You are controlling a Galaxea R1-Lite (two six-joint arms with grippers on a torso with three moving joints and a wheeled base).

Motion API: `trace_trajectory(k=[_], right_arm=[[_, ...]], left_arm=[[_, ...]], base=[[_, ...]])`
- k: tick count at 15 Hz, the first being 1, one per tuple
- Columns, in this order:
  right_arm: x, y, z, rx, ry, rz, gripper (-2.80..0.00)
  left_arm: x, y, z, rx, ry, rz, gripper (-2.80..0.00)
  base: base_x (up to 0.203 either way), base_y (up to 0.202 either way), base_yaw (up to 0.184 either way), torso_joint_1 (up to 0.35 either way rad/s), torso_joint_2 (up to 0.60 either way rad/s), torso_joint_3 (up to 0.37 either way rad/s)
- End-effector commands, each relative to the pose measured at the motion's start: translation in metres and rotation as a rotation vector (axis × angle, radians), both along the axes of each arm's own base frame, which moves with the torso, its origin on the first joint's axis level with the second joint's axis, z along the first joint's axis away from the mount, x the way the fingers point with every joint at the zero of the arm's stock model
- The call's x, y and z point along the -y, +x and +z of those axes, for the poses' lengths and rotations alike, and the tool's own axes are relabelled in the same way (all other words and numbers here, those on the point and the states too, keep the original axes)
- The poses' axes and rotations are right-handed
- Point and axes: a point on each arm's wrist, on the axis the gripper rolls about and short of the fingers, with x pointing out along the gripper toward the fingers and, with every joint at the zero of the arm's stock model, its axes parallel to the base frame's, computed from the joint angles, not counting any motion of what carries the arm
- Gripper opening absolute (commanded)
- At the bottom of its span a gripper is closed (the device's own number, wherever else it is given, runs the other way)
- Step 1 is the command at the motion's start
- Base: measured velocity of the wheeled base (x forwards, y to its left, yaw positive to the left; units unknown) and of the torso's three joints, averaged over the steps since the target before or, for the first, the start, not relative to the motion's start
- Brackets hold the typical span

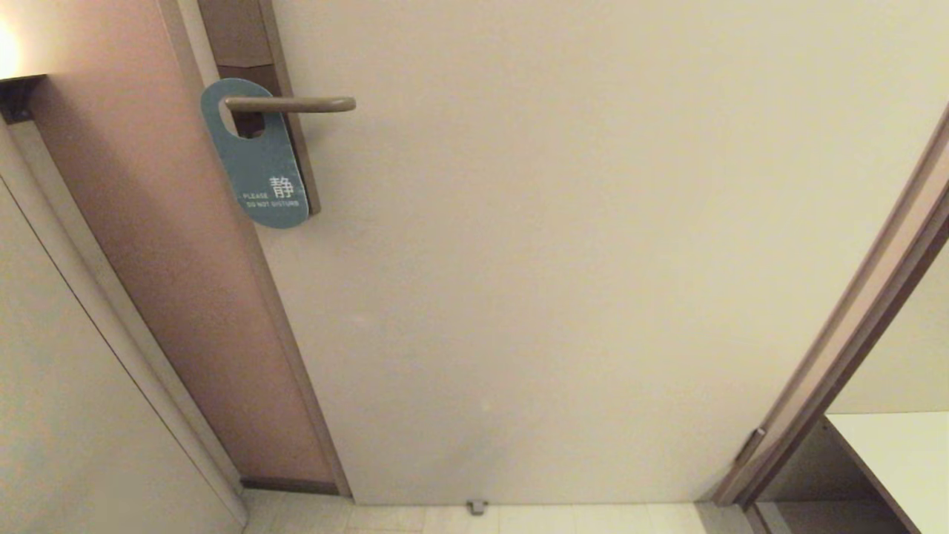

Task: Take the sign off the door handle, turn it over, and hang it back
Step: Take down the sign

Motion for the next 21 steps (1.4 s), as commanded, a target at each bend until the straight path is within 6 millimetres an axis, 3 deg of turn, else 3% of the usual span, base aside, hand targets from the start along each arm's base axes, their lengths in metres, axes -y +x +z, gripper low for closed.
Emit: trace_trajectory(k=[1,21], right_arm=[[0.0000,0.0001,0.0000,-0.001,-0.001,0.000,-2.80],[0.0000,0.0001,0.0000,-0.001,-0.001,0.000,-2.80]], left_arm=[[0.0000,0.0000,0.0000,0.000,0.000,0.001,-2.80],[0.0000,0.0000,0.0001,0.001,-0.009,0.001,-2.80]], base=[[0.000,0.000,0.000,0.000,0.00,0.000],[0.000,0.003,0.000,0.000,0.00,0.000]])
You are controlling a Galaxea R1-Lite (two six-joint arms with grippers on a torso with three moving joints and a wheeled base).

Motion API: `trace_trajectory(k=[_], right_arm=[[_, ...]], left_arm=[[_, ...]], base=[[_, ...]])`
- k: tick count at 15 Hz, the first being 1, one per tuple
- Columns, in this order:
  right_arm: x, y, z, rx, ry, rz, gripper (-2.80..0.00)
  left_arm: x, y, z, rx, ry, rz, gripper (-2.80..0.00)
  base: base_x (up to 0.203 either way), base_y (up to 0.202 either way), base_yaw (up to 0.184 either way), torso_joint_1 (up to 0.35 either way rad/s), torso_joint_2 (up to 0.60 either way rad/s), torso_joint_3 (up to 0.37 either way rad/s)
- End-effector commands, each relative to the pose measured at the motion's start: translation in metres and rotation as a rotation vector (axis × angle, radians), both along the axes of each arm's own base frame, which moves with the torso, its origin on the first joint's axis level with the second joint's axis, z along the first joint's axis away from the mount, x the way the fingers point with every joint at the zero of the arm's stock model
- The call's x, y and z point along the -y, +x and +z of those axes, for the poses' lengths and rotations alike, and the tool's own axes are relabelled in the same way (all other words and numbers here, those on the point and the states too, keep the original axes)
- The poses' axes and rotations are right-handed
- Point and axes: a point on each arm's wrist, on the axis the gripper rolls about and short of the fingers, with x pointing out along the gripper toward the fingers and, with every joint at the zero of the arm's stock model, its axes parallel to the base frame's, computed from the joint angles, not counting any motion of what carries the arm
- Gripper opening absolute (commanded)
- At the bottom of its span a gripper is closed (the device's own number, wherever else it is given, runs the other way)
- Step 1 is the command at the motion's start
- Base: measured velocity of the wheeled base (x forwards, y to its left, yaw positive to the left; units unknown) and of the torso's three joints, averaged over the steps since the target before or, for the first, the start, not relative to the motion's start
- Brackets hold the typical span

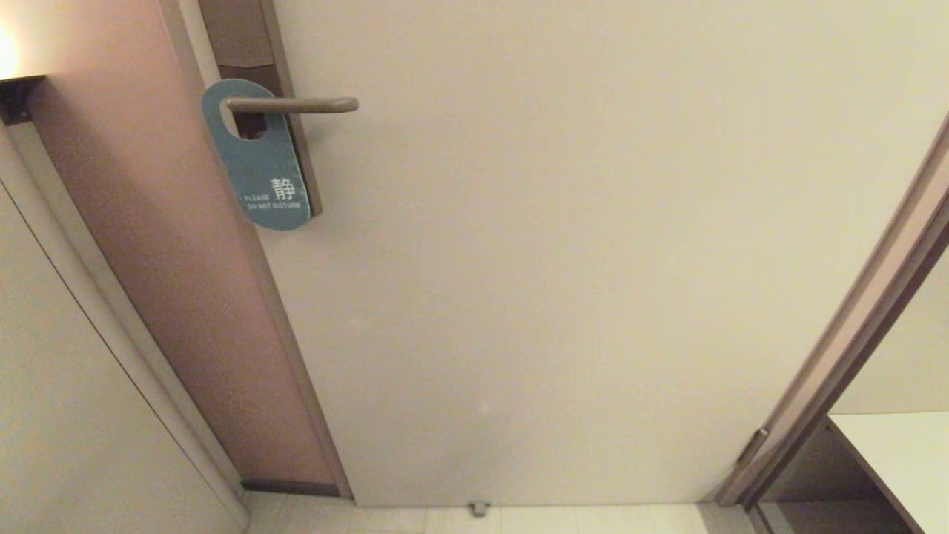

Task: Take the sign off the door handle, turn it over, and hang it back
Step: Take down the sign

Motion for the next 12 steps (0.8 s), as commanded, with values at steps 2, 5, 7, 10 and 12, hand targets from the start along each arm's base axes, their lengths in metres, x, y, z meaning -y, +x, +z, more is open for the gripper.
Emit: trace_trajectory(k=[2,5,7,10,12], right_arm=[[0.0000,0.0001,0.0000,-0.001,0.000,0.000,-2.80],[0.0000,0.0001,0.0000,-0.001,0.000,0.000,-2.80],[0.0000,0.0001,0.0000,-0.001,0.000,0.000,-2.80],[0.0000,0.0001,0.0000,-0.001,0.000,0.000,-2.80],[0.0000,0.0001,0.0000,-0.001,0.000,0.000,-2.80]], left_arm=[[0.0000,0.0000,0.0000,0.000,-0.002,0.001,-2.80],[0.0000,0.0000,0.0000,0.000,-0.002,0.001,-2.80],[0.0000,0.0000,0.0000,0.000,-0.002,0.001,-2.80],[0.0000,0.0000,0.0000,0.000,-0.002,0.001,-2.80],[0.0000,0.0000,0.0000,0.000,-0.002,0.001,-2.80]], base=[[0.003,0.144,0.001,0.002,0.00,0.002],[0.000,0.195,-0.001,0.004,0.00,0.001],[0.000,0.192,-0.003,0.002,0.00,0.002],[0.000,0.194,0.000,0.002,0.01,0.004],[0.000,0.194,0.002,0.003,0.00,0.000]])
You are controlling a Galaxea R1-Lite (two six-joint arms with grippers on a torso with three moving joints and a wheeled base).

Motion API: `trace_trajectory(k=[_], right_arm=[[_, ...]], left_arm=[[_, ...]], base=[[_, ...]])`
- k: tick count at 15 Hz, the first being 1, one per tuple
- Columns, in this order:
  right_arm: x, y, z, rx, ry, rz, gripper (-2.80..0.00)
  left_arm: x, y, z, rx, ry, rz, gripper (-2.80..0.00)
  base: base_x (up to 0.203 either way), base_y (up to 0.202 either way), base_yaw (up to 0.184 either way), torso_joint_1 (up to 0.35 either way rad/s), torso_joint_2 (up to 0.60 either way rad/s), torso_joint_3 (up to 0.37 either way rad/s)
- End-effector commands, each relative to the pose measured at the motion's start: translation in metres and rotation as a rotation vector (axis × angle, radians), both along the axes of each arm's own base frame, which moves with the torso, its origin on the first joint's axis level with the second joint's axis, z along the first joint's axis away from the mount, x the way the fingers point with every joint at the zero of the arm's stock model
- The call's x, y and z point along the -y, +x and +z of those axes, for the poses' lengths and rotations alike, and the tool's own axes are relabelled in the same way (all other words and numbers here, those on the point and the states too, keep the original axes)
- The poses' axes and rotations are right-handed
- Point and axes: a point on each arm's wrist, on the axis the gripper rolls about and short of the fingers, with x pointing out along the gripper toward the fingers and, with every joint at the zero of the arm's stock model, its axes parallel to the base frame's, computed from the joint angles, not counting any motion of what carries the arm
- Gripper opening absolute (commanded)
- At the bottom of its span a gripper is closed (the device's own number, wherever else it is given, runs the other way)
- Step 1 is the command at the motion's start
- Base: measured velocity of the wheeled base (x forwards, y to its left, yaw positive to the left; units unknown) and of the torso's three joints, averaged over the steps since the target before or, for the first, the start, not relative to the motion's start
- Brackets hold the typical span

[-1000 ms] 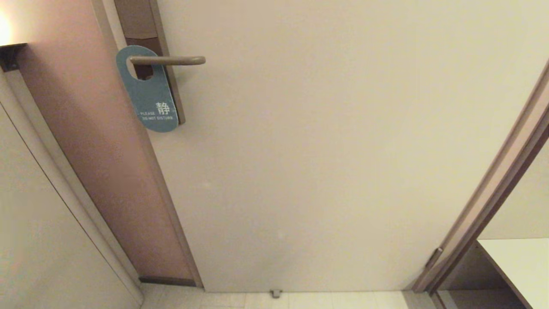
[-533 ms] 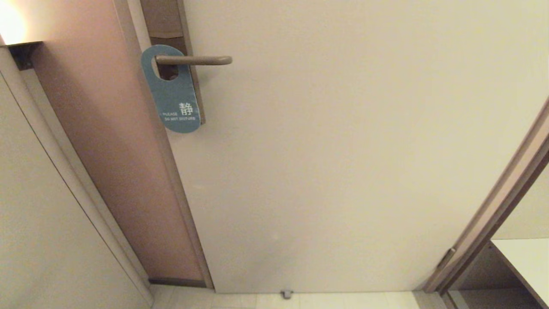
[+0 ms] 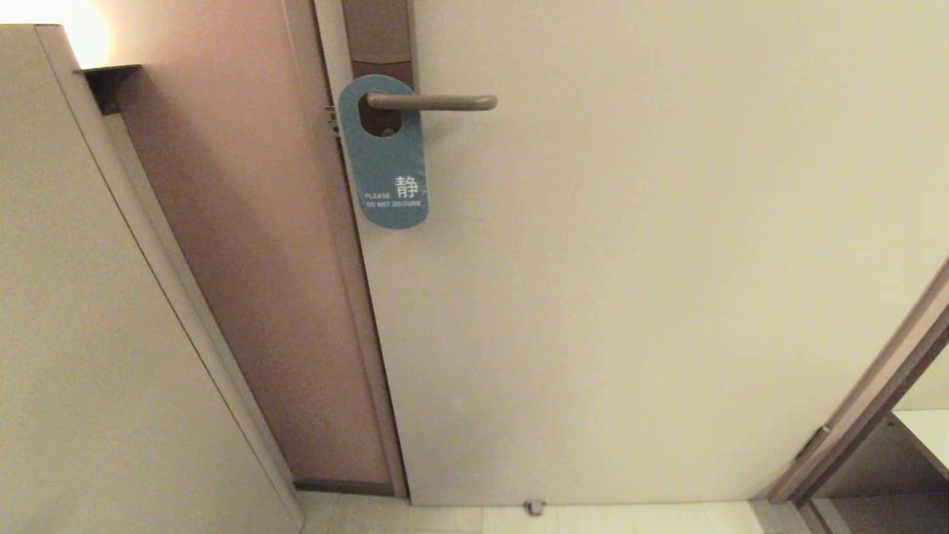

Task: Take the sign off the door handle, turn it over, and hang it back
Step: Take down the sign

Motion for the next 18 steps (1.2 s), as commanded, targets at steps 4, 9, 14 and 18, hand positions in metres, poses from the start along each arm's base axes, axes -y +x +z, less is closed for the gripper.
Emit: trace_trajectory(k=[4,9,14,18], right_arm=[[0.0000,0.0001,0.0000,-0.001,0.000,0.000,-2.80],[0.0000,0.0001,0.0000,-0.001,0.000,0.000,-2.80],[0.0000,0.0001,0.0000,-0.001,0.000,0.000,-2.80],[0.0000,0.0001,0.0000,-0.001,0.000,0.000,-2.80]], left_arm=[[0.0000,0.0000,0.0000,0.000,0.001,0.000,-2.80],[0.0000,0.0000,0.0000,0.000,0.001,0.000,-2.80],[0.0000,0.0000,0.0000,0.000,0.004,0.000,-2.80],[0.0000,0.0000,0.0000,0.000,0.003,-0.002,-2.80]], base=[[0.000,0.152,-0.002,0.004,0.00,0.003],[0.000,0.000,0.000,0.000,0.00,0.000],[0.000,0.000,0.000,0.000,0.00,0.000],[0.000,0.000,0.000,0.000,0.00,0.000]])
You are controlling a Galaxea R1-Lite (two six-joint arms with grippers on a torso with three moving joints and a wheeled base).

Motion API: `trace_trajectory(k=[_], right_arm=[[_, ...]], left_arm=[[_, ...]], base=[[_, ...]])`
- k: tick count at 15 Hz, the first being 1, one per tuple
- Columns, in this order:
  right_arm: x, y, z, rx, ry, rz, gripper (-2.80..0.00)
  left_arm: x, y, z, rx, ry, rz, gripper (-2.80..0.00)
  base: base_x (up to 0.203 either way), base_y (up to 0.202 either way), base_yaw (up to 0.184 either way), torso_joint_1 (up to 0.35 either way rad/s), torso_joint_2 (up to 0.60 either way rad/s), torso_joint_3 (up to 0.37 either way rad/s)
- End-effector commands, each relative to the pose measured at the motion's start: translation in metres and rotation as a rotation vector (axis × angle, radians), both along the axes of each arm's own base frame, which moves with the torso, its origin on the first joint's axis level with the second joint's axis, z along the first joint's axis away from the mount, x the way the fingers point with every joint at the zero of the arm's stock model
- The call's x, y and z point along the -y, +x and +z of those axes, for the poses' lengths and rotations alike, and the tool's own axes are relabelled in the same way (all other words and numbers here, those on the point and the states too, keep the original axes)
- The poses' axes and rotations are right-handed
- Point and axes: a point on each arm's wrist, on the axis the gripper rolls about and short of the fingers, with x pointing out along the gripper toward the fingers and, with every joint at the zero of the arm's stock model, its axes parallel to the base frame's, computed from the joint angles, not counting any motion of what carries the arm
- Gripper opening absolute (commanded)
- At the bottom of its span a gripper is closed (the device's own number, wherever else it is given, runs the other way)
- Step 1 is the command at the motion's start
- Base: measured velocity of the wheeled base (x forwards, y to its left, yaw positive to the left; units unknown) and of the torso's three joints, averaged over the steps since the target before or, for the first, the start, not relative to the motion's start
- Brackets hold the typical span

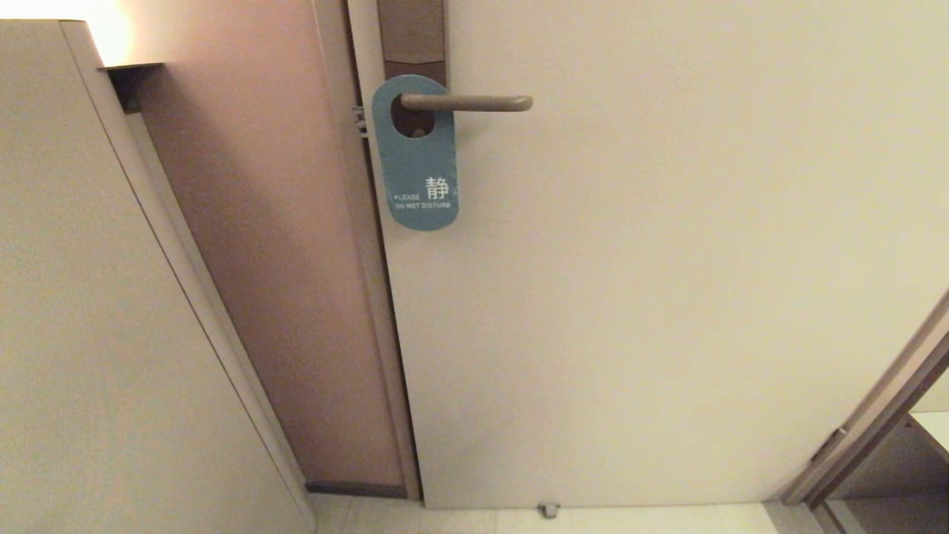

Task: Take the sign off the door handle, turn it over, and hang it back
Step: Take down the sign

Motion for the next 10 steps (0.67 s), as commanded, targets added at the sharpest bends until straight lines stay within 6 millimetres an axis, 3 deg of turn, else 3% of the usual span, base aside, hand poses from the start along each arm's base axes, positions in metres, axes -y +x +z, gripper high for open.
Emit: trace_trajectory(k=[1,10], right_arm=[[0.0000,0.0001,0.0000,-0.001,0.000,0.000,-2.80],[0.0000,0.0001,0.0000,-0.001,0.000,0.000,-2.80]], left_arm=[[0.0000,0.0000,0.0000,0.000,0.004,0.001,-2.80],[0.0006,-0.0027,0.0086,0.018,0.042,-0.028,-2.80]], base=[[0.000,0.000,0.000,0.000,0.00,0.000],[0.000,0.000,0.000,0.000,0.00,0.000]])
